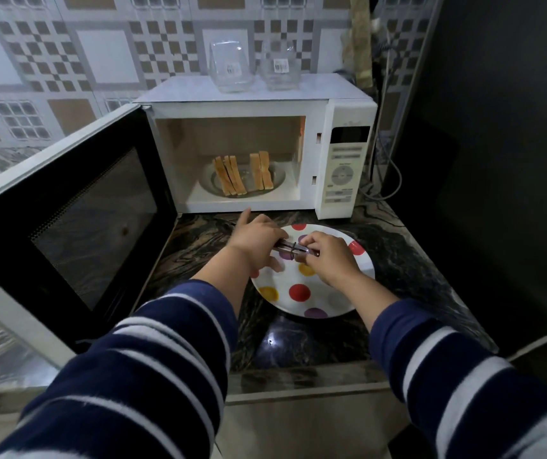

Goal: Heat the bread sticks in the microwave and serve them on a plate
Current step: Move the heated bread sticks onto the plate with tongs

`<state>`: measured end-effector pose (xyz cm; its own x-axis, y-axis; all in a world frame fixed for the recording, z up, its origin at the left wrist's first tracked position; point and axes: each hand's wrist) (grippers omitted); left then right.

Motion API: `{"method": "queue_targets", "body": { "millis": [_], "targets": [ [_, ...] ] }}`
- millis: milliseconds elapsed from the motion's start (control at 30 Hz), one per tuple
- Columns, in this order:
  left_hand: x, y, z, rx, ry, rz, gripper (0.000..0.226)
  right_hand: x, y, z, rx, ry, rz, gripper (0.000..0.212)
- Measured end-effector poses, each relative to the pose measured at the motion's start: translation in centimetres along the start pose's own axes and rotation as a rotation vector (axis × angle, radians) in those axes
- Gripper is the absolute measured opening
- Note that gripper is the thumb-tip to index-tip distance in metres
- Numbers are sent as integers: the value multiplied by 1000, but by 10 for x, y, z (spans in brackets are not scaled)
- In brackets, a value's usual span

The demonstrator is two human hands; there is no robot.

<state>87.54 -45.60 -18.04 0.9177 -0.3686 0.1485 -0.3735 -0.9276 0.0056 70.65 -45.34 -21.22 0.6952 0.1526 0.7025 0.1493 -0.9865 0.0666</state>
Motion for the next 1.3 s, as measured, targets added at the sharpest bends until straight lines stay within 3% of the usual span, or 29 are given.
{"method": "queue_targets", "body": {
  "millis": [233,467,700,767,833,933,1033,1167,1300],
  "targets": [
    [7,-5,-4,-80,73,-74,39,-10,-2,-4,16,28,8,17],
    [-4,-5,-8,-78,91,-96,34,-1,0,-7,86,-239,-48,59],
    [-9,-7,-3,-174,93,-74,27,8,-1,-3,70,-484,-125,26],
    [-7,-11,3,-228,73,-65,35,8,-1,2,58,-481,-119,26],
    [-5,-19,13,-295,89,-95,59,6,-1,7,56,-471,-78,29],
    [-3,-31,29,-378,122,-272,76,1,2,11,8,-429,7,35],
    [1,-36,43,-312,-58,-503,61,0,8,12,-42,-352,55,33],
    [1,-30,52,-75,-630,-750,52,8,18,15,5,-250,142,49],
    [2,-23,60,-1,-730,-791,43,21,33,15,-18,-175,144,47]
  ]
}}
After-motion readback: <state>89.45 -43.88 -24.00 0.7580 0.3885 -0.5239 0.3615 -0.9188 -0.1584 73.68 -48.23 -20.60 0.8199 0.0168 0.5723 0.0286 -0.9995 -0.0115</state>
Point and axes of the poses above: each hand's wrist, its own y-axis towards the middle knuckle, its own z-axis out of the palm, x = y × z, and after that the axes turned 2 degrees about z, right-handed
